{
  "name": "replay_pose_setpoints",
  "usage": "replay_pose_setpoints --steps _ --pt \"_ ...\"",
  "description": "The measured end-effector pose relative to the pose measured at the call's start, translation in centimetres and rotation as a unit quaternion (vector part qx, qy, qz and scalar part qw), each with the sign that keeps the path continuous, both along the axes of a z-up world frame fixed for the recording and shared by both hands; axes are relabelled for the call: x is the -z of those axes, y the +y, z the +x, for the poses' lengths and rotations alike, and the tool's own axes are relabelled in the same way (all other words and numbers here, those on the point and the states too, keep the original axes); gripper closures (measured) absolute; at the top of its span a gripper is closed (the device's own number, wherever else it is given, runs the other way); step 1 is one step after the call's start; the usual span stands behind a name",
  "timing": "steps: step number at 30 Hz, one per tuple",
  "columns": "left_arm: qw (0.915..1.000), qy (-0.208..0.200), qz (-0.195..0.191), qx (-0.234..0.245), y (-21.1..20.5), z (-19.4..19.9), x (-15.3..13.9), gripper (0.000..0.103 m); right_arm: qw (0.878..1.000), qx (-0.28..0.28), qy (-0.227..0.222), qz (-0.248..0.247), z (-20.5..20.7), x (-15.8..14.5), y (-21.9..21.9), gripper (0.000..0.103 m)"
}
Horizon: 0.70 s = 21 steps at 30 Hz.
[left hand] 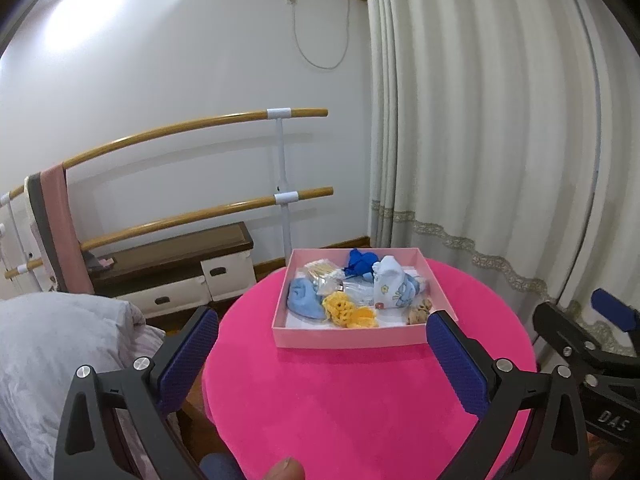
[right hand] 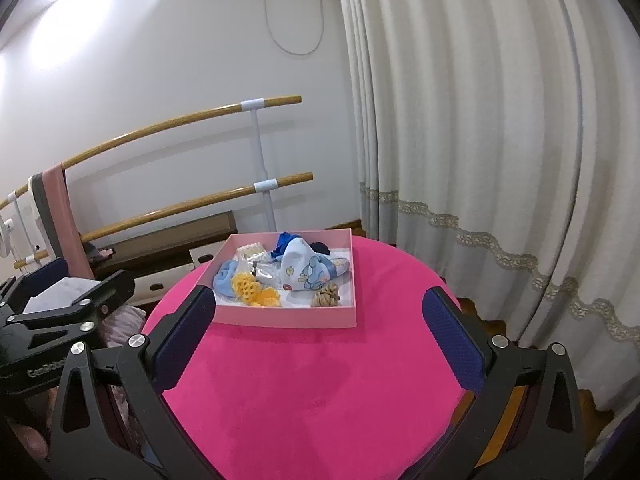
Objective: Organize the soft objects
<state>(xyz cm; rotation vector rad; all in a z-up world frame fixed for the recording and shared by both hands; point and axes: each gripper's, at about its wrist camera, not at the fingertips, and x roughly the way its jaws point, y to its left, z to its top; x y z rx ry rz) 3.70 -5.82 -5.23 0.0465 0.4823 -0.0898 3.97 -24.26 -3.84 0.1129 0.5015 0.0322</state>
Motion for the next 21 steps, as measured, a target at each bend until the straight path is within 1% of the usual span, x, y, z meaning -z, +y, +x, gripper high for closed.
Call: replay_pose_setpoints --steps 5,11,21 --pt "1.0 0.007 -0.005 0.001 0.54 0.03 -0.52 0.0 1.0 0.001 -0.003 -0.004 -0.38 -0.02 0.1 0.0" --pt "1.0 0.001 0.0 0.0 0.53 0.03 -1.09 0.0 1.0 0.0 -0.004 -0.007 -0.54 0.11 0.42 0.0" --pt "1.0 0.006 -0.004 -0.001 0.54 -0.1 -0.79 0.0 1.0 0.003 -0.01 -0.015 -0.87 0.09 0.74 0.0"
